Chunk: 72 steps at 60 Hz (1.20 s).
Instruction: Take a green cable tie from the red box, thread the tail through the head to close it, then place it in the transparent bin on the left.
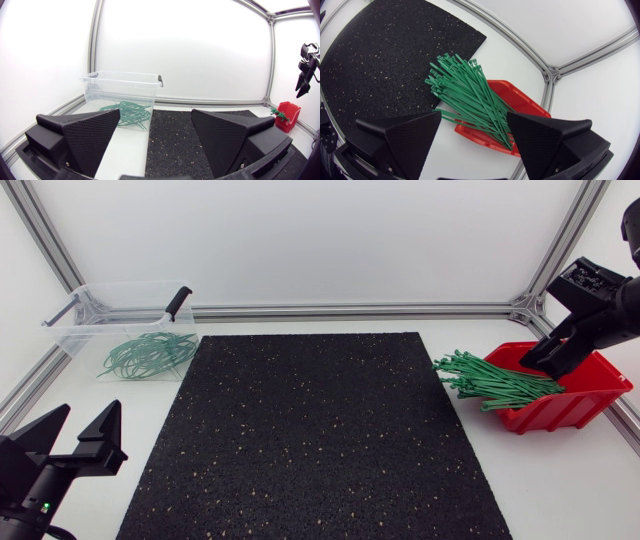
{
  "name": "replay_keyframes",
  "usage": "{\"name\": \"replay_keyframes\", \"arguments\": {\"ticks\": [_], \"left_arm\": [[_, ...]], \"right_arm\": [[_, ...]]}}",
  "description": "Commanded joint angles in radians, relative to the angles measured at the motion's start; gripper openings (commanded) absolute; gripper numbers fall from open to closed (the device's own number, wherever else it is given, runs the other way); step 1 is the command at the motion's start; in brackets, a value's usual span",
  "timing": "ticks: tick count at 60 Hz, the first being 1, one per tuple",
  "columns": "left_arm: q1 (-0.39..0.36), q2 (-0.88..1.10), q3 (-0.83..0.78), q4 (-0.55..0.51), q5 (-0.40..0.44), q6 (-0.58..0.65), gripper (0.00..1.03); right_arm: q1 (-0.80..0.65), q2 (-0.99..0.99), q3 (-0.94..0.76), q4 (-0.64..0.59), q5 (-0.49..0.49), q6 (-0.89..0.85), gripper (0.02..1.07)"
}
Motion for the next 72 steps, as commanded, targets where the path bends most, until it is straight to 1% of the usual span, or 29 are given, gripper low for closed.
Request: {"name": "replay_keyframes", "arguments": {"ticks": [1,4,7,9,16,21,23,27,29,36,42,46,50,57,60,67,70,72], "left_arm": [[0.002,-0.008,-0.04,-0.016,-0.001,-0.013,1.0],[0.002,-0.008,-0.04,-0.016,-0.001,-0.012,1.0],[0.002,-0.008,-0.04,-0.016,-0.001,-0.013,0.99],[0.002,-0.008,-0.04,-0.017,-0.001,-0.013,0.99],[0.002,-0.008,-0.04,-0.017,-0.001,-0.013,0.99],[0.0,-0.008,-0.04,-0.017,-0.001,-0.012,0.99],[0.0,-0.008,-0.04,-0.017,-0.001,-0.013,0.99],[0.0,-0.008,-0.04,-0.017,-0.001,-0.013,0.99],[0.0,-0.008,-0.04,-0.017,-0.001,-0.013,0.99],[0.002,-0.008,-0.04,-0.017,-0.001,-0.013,0.99],[0.0,-0.008,-0.04,-0.017,-0.001,-0.013,1.0],[-0.001,-0.008,-0.04,-0.017,-0.001,-0.013,0.99],[-0.003,-0.008,-0.04,-0.017,-0.001,-0.013,1.0],[-0.004,-0.008,-0.04,-0.017,-0.001,-0.013,0.99],[-0.004,-0.008,-0.04,-0.017,-0.001,-0.013,0.99],[-0.007,-0.008,-0.04,-0.017,-0.001,-0.013,0.99],[-0.01,-0.008,-0.04,-0.019,-0.001,-0.013,0.99],[-0.01,-0.008,-0.04,-0.017,-0.001,-0.013,0.99]], "right_arm": [[-0.003,0.029,-0.009,-0.042,0.003,-0.084,0.96],[0.0,0.036,-0.018,-0.071,-0.001,-0.139,0.96],[-0.003,0.048,-0.029,-0.071,-0.001,-0.183,0.95],[-0.004,0.056,-0.032,-0.089,-0.004,-0.222,0.93],[-0.012,0.051,-0.067,-0.091,-0.007,-0.334,0.93],[-0.015,0.054,-0.08,-0.099,-0.007,-0.377,0.93],[-0.012,0.057,-0.084,-0.131,-0.021,-0.43,0.87],[-0.01,0.082,-0.077,-0.149,-0.027,-0.458,0.86],[-0.01,0.091,-0.078,-0.154,-0.029,-0.478,0.84],[-0.012,0.108,-0.092,-0.152,-0.029,-0.562,0.84],[-0.023,0.114,-0.121,-0.126,-0.026,-0.614,0.84],[-0.024,0.115,-0.161,-0.073,-0.018,-0.64,0.84],[-0.023,0.122,-0.198,-0.025,-0.009,-0.662,0.78],[-0.023,0.129,-0.227,0.027,-0.003,-0.685,0.78],[-0.023,0.129,-0.239,0.041,-0.003,-0.711,0.74],[-0.02,0.129,-0.248,0.078,-0.003,-0.728,0.72],[-0.018,0.129,-0.261,0.113,-0.003,-0.74,0.72],[-0.018,0.129,-0.267,0.134,-0.003,-0.751,0.7]]}}
